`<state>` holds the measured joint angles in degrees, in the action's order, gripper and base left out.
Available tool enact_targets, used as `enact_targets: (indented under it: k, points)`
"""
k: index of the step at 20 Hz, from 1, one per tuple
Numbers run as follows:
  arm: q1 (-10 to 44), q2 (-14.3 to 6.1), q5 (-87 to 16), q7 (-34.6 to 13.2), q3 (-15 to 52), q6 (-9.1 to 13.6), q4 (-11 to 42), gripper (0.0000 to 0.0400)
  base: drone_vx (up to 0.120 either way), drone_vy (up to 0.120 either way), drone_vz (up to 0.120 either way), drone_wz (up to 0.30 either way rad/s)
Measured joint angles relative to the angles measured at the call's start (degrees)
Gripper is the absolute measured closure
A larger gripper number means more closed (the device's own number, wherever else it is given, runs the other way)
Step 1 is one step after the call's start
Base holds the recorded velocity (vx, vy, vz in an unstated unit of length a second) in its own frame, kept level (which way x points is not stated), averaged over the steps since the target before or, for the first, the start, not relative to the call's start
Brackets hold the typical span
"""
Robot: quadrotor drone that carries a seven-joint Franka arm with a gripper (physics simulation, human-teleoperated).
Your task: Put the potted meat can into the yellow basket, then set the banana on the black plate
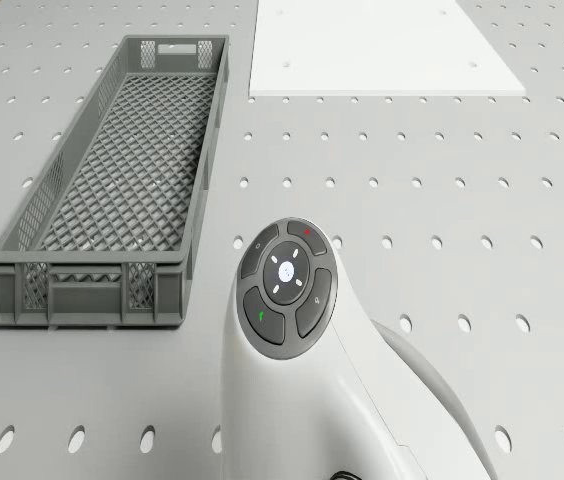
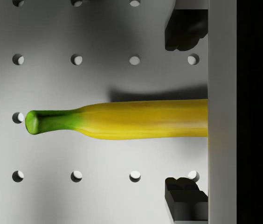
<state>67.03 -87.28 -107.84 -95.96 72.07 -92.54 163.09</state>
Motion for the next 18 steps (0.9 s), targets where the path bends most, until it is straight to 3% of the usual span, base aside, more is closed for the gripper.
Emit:
enact_targets:
  k: [5,18]
  points:
    - [0.01,-0.03,0.01,-0.01,0.00,-0.03,0.00,0.0000,0.000,0.000,-0.096,0.000]
    - [2.93,0.74,-3.14,-0.16,-3.24,-1.38,-3.31,0.0000,0.000,0.000,0.000,0.000]
